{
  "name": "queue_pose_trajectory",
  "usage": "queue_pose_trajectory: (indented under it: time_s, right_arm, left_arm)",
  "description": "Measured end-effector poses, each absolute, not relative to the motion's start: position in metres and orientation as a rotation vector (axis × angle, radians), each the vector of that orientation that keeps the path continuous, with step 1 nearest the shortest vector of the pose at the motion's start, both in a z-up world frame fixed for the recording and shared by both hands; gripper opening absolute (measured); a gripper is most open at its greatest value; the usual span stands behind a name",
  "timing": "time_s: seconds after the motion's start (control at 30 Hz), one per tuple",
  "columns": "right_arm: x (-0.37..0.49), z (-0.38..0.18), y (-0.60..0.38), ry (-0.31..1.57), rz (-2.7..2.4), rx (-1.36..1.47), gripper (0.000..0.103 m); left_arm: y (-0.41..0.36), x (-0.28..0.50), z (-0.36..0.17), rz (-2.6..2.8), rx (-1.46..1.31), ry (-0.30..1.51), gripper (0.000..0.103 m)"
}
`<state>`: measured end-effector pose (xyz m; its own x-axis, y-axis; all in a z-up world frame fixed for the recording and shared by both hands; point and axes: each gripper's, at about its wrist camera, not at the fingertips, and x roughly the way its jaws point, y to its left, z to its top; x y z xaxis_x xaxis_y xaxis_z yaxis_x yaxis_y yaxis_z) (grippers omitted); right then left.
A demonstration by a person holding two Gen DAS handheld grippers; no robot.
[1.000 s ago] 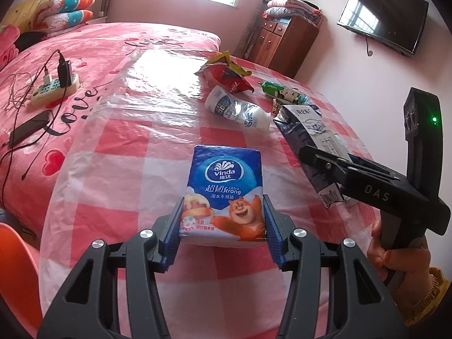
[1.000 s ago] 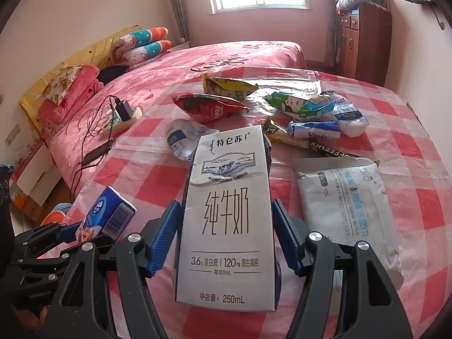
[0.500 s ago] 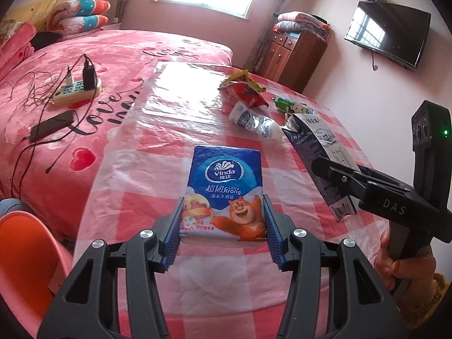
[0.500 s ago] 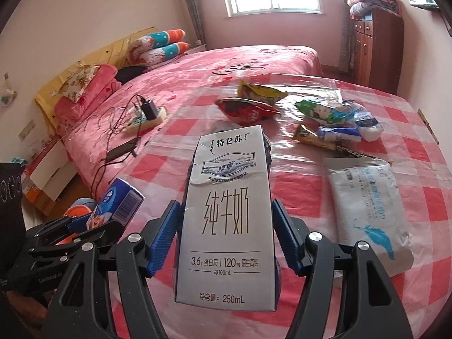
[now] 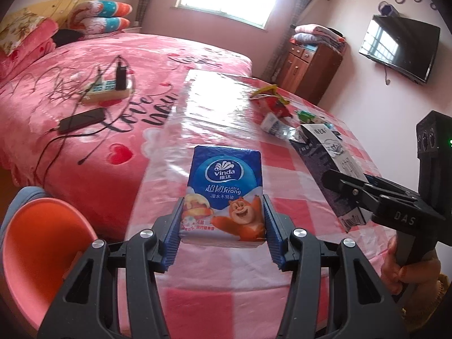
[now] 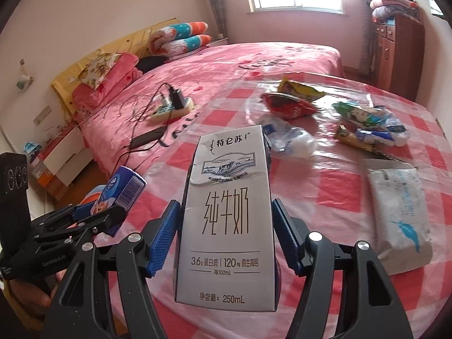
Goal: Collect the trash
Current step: 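Carry both items to the orange bucket and open both tools to drop them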
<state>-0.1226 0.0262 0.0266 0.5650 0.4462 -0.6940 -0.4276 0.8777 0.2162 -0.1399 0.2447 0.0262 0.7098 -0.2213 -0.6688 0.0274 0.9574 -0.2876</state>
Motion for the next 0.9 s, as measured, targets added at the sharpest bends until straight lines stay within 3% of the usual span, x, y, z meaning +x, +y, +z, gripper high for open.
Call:
queue_pose_trajectory:
  time_s: [0.9]
  right_arm:
    - [-0.166,0.022,0.192,0.889,0.877,-0.156,0.066]
  left_arm:
    - [0.381,-0.205,-0.016,0.185,-0.403,0.821,0.053]
